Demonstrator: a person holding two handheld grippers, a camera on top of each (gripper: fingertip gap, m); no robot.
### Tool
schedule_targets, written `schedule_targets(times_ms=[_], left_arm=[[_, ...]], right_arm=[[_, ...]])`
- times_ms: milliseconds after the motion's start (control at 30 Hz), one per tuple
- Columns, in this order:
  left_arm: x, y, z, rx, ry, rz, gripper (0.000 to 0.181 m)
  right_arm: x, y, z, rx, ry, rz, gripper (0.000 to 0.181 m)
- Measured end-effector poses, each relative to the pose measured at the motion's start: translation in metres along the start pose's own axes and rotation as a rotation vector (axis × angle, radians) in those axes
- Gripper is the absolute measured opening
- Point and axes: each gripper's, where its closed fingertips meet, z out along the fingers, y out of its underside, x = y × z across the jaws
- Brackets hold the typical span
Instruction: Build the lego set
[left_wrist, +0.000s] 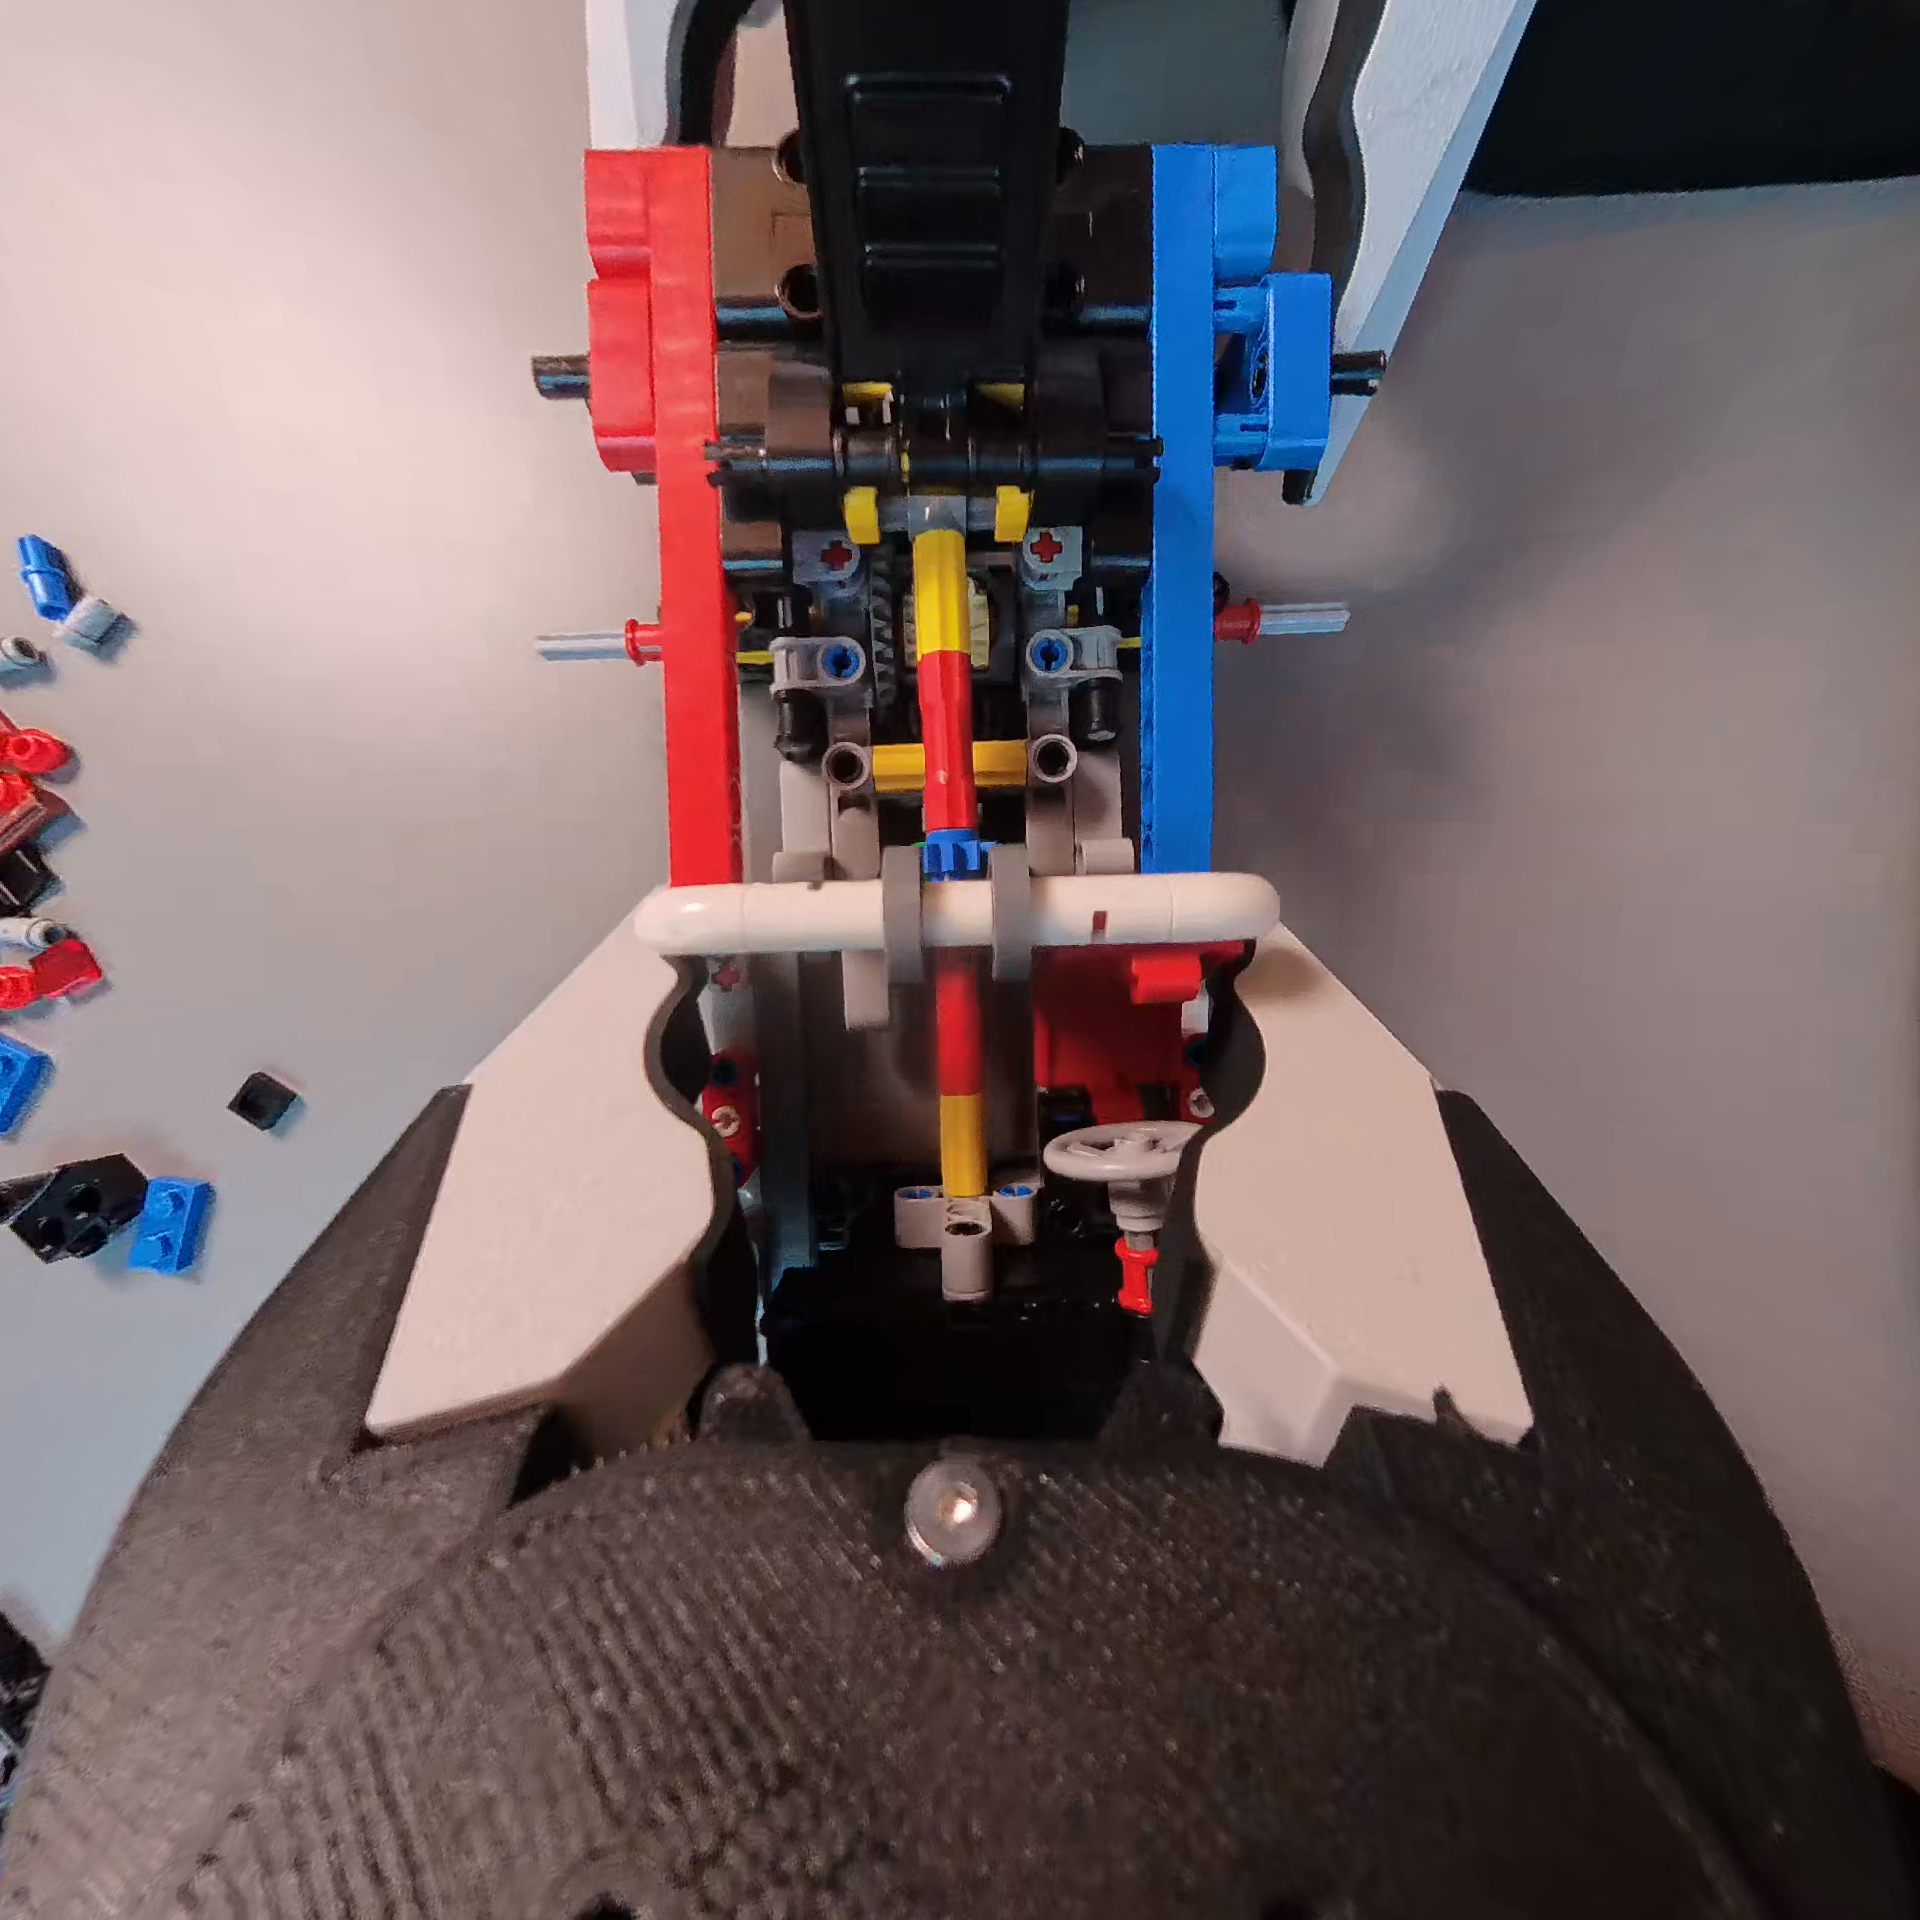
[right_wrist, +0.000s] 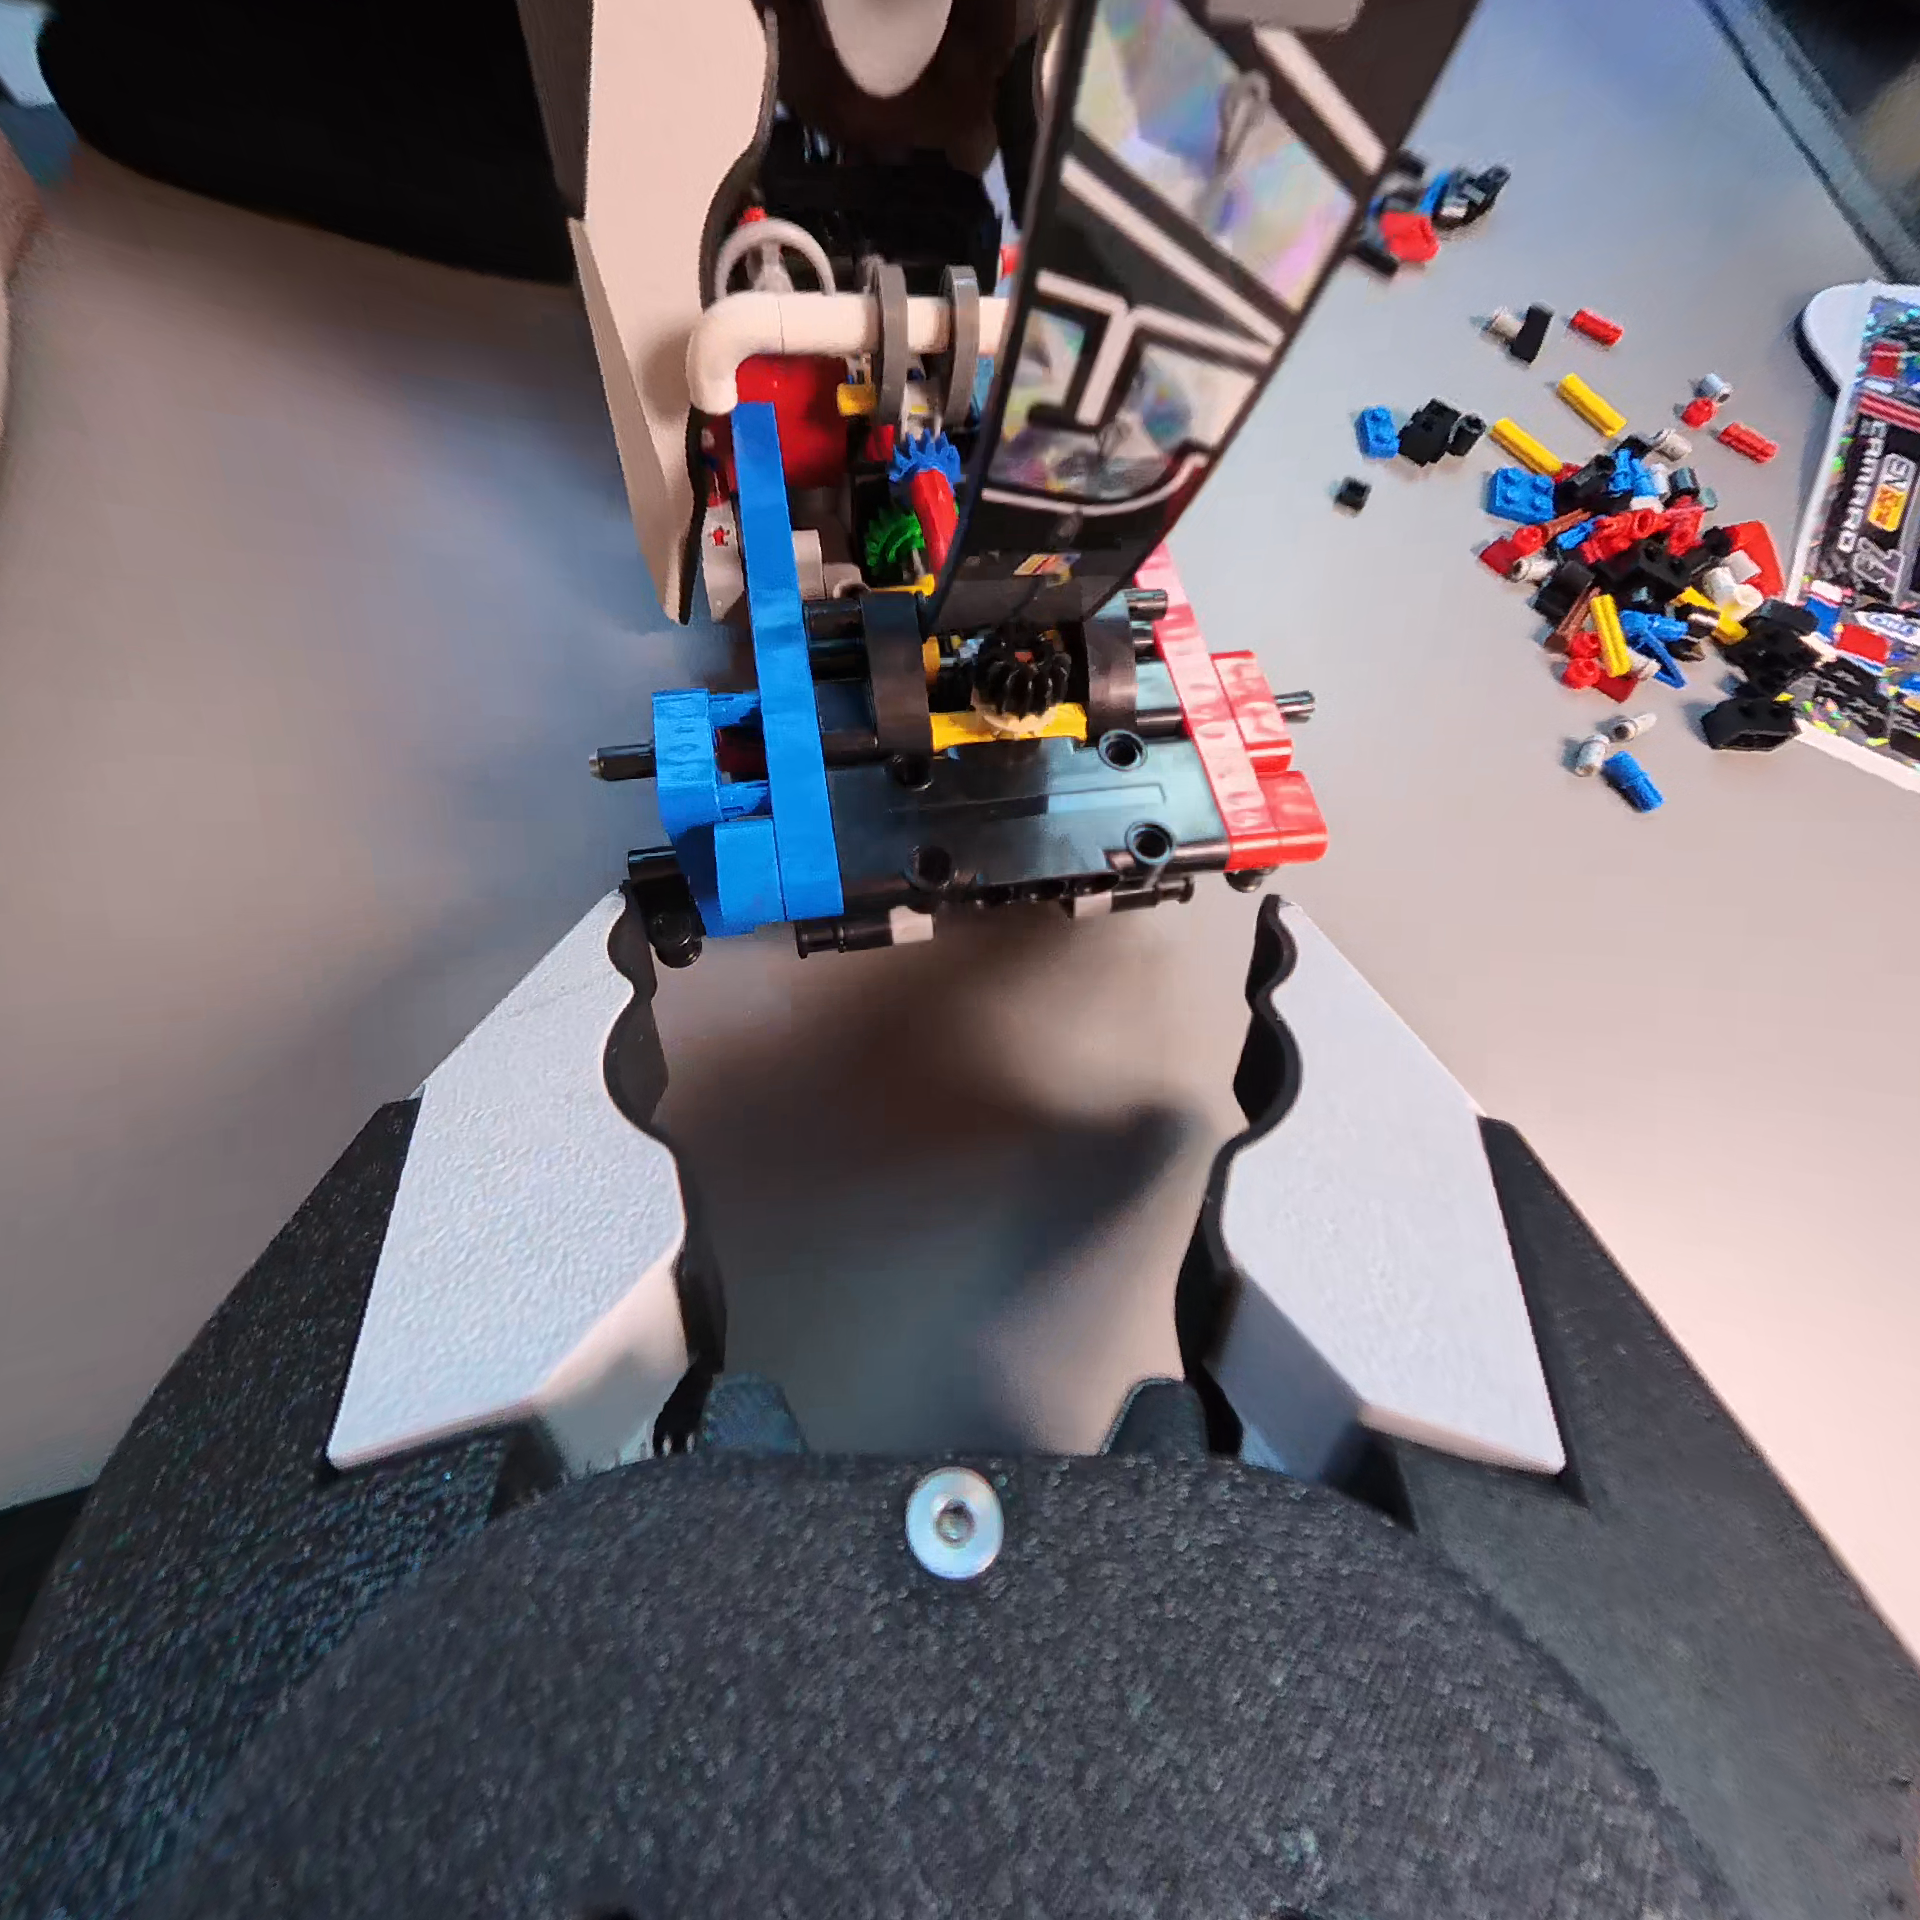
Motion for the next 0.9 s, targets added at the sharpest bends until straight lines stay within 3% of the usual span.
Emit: schedule_targets(times_ms=[167,333,533,733,900], left_arm=[[0.010,-0.020,-0.031,0.253,0.017,0.082,0.096],[0.028,-0.041,-0.069,0.575,0.010,0.222,0.095],[0.032,-0.046,-0.075,0.659,-0.036,0.300,0.095],[0.038,-0.048,-0.073,0.672,-0.009,0.312,0.094],[0.039,-0.050,-0.074,0.685,0.000,0.305,0.094]], right_arm=[[-0.009,-0.040,-0.023,0.201,0.003,0.099,0.117],[-0.026,-0.087,-0.040,0.321,0.075,0.003,0.120],[-0.042,-0.123,-0.045,0.347,0.124,-0.080,0.130],[-0.044,-0.118,-0.032,0.291,0.115,-0.136,0.132],[-0.044,-0.122,-0.033,0.347,0.117,-0.132,0.131]])
